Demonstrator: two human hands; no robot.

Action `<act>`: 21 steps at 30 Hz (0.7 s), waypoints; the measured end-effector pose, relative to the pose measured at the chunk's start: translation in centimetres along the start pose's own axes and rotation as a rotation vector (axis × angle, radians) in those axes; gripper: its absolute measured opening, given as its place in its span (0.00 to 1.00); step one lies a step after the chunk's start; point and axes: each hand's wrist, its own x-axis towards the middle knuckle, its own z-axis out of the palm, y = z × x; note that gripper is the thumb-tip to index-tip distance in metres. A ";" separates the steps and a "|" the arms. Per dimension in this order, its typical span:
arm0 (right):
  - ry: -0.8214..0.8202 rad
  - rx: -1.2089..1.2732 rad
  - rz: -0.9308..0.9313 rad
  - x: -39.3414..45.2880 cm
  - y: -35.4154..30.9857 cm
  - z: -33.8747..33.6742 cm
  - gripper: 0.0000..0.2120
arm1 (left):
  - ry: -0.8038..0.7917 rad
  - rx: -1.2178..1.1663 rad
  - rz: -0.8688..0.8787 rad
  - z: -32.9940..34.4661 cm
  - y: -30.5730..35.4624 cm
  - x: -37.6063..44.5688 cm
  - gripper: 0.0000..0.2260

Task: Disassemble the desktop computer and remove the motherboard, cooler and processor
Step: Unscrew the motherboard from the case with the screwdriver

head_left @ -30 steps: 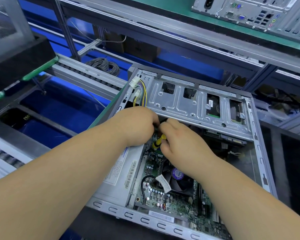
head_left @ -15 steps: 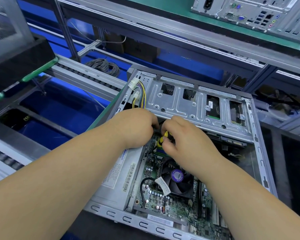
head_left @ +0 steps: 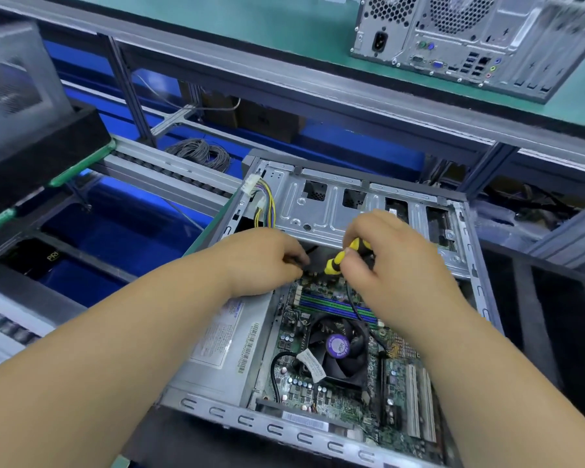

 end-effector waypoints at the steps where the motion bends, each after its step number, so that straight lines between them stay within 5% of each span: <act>1: 0.034 0.006 0.009 -0.1 0.0 -0.8 0.02 | -0.011 -0.063 0.010 0.0 0.1 -0.2 0.16; 6: 0.164 0.088 0.030 -1.1 0.1 -4.9 0.03 | -0.007 -0.263 0.030 1.1 1.6 -1.2 0.23; 12: 0.272 0.166 0.060 -4.2 0.9 -8.9 0.03 | 0.124 -0.560 0.063 1.8 5.6 -2.1 0.03; 14: 0.303 0.178 0.065 -5.4 1.5 -9.9 0.03 | 0.141 -0.670 0.064 2.1 7.3 -2.4 0.04; 21: 0.548 0.206 0.204 -11.1 5.1 -12.4 0.05 | 0.181 -0.502 0.073 5.7 14.2 -3.4 0.05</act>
